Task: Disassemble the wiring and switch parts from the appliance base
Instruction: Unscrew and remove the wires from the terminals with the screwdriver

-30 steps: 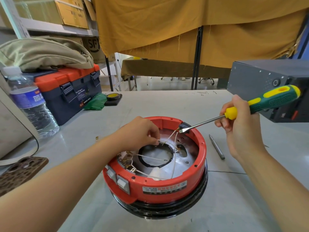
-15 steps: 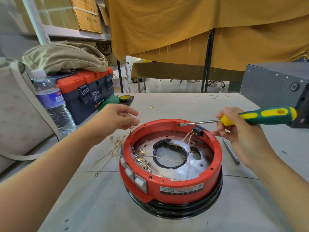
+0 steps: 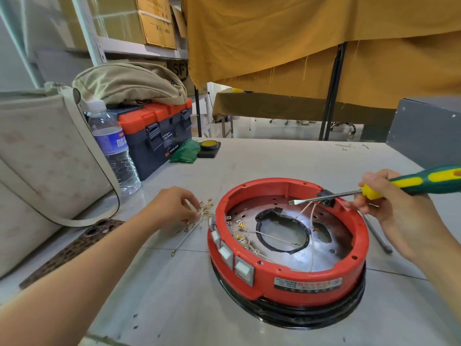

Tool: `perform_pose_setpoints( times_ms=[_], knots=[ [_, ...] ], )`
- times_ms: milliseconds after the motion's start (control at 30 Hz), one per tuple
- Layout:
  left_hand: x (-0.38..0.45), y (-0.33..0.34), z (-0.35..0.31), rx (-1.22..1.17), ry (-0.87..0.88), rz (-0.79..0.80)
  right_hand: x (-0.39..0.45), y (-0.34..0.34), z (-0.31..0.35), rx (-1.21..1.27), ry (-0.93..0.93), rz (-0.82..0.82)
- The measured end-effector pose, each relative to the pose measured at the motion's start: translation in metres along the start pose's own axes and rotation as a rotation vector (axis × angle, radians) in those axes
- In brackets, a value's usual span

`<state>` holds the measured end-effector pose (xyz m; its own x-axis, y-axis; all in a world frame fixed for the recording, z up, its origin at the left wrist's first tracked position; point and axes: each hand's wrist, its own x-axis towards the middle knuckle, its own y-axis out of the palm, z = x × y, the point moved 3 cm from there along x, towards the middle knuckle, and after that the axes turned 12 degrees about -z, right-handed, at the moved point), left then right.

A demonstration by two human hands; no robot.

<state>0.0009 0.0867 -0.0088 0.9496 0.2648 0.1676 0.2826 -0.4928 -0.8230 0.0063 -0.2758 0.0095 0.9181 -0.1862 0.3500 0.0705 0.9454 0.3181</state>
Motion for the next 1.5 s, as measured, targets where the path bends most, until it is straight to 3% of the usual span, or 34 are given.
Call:
perform_pose_setpoints(
  times_ms=[200, 333, 533, 800, 1233, 1500],
  knots=[
    [0.004, -0.006, 0.000, 0.091, 0.042, 0.044, 0.002, -0.003, 0.000, -0.013, -0.005, -0.033],
    [0.003, -0.009, -0.009, 0.155, 0.093, -0.048, 0.002, -0.003, 0.000, 0.001, -0.011, -0.052],
    [-0.008, -0.008, -0.075, -0.069, 0.369, -0.192, 0.003, -0.006, 0.003, -0.083, -0.044, -0.089],
    [-0.015, 0.040, -0.150, 0.121, 0.667, 0.120, 0.008, -0.016, 0.014, -0.133, -0.153, -0.209],
    [-0.014, 0.058, -0.156, 0.174, 0.685, 0.210, 0.009, -0.020, 0.026, -0.094, -0.217, -0.219],
    [-0.022, 0.068, -0.157, 0.019, 0.718, 0.147, 0.007, -0.015, 0.029, -0.134, -0.225, -0.158]
  ],
)
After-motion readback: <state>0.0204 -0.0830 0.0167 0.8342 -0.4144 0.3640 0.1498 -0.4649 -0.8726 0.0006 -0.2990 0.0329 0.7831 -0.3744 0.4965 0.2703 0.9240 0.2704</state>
